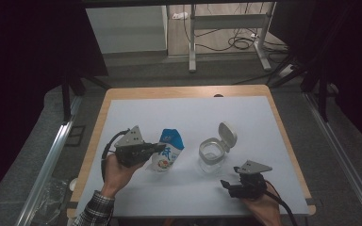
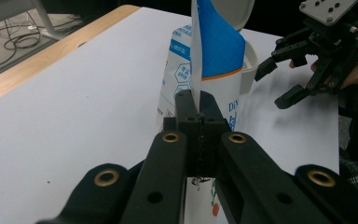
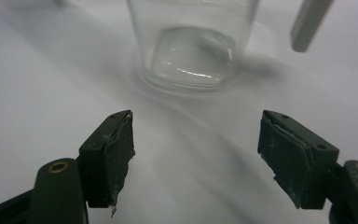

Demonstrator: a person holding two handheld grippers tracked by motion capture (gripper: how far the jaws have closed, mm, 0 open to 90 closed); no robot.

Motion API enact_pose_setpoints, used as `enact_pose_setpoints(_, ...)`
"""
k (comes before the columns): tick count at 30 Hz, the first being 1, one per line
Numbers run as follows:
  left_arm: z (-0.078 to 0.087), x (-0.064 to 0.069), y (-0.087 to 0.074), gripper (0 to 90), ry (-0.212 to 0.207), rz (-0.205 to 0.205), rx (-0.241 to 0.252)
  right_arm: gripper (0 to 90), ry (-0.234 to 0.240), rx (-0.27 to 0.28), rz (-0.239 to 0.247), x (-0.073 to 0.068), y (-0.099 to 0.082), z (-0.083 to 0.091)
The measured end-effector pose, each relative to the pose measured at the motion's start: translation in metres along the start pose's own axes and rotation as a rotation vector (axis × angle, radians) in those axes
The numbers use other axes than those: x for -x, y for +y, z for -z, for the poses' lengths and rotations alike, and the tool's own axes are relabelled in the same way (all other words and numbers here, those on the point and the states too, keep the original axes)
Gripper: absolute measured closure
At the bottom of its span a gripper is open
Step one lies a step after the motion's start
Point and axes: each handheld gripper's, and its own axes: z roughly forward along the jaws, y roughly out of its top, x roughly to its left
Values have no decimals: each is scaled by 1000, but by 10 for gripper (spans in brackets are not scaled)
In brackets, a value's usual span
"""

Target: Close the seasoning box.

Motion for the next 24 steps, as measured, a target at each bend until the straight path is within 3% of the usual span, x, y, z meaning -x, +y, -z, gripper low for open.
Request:
enact_pose_setpoints(12, -6, 10, 7, 900, -30, 2, -20, 295, 66, -6, 33, -25, 6, -10)
enact_pose_setpoints(22, -14, 14, 17, 900, -48, 7, -66, 311, 117, 0, 49, -43, 17, -23)
enact_pose_setpoints(24, -15, 15, 21, 900, -47, -8, -89, 313, 122, 0, 52, -48, 19, -26)
